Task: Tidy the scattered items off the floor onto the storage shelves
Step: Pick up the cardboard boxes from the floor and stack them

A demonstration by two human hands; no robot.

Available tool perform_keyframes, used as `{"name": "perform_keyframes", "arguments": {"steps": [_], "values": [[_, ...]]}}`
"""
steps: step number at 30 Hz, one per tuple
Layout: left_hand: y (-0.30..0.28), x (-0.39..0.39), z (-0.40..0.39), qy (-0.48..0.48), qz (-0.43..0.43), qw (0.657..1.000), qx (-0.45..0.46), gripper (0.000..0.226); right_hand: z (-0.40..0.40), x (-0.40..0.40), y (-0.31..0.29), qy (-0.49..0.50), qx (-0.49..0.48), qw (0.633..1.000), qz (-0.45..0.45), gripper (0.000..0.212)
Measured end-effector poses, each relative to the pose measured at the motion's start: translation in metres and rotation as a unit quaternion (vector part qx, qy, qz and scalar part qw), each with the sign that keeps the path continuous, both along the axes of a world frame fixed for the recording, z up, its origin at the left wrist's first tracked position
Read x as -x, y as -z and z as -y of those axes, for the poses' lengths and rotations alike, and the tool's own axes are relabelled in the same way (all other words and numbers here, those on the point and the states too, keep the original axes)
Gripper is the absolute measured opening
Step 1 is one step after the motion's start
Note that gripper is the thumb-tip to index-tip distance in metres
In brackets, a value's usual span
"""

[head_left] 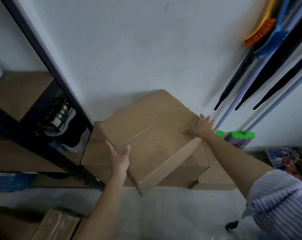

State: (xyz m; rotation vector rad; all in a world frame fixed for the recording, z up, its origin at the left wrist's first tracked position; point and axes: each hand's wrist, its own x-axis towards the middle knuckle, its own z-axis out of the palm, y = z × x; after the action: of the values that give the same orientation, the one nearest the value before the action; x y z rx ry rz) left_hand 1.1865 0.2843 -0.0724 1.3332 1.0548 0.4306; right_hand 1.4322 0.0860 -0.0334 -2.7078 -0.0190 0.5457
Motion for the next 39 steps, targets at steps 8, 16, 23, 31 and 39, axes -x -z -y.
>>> {"name": "perform_keyframes", "arguments": {"steps": [8, 16, 23, 31, 39], "values": [[-0.007, -0.001, -0.038, 0.019, -0.054, 0.995, -0.085, 0.063, 0.017, 0.02, 0.016, 0.015, -0.068, 0.997, -0.012, 0.131], [-0.007, -0.008, -0.012, 0.08, -0.036, 0.995, -0.053, 0.061, 0.093, 0.06, 0.052, 0.245, -0.36, 0.9, -0.002, 0.046], [-0.014, -0.053, 0.08, 0.149, -0.001, 0.985, -0.092, 0.046, 0.197, 0.074, 0.032, 0.419, -0.384, 0.819, 0.084, 0.022], [-0.035, -0.134, 0.208, 0.252, 0.01, 0.964, -0.088, 0.057, 0.337, 0.039, -0.013, 0.481, -0.335, 0.797, 0.145, 0.029], [-0.024, -0.211, 0.321, 0.308, -0.004, 0.95, -0.054, 0.063, 0.459, -0.021, -0.034, 0.498, -0.311, 0.797, 0.143, 0.032]]}}
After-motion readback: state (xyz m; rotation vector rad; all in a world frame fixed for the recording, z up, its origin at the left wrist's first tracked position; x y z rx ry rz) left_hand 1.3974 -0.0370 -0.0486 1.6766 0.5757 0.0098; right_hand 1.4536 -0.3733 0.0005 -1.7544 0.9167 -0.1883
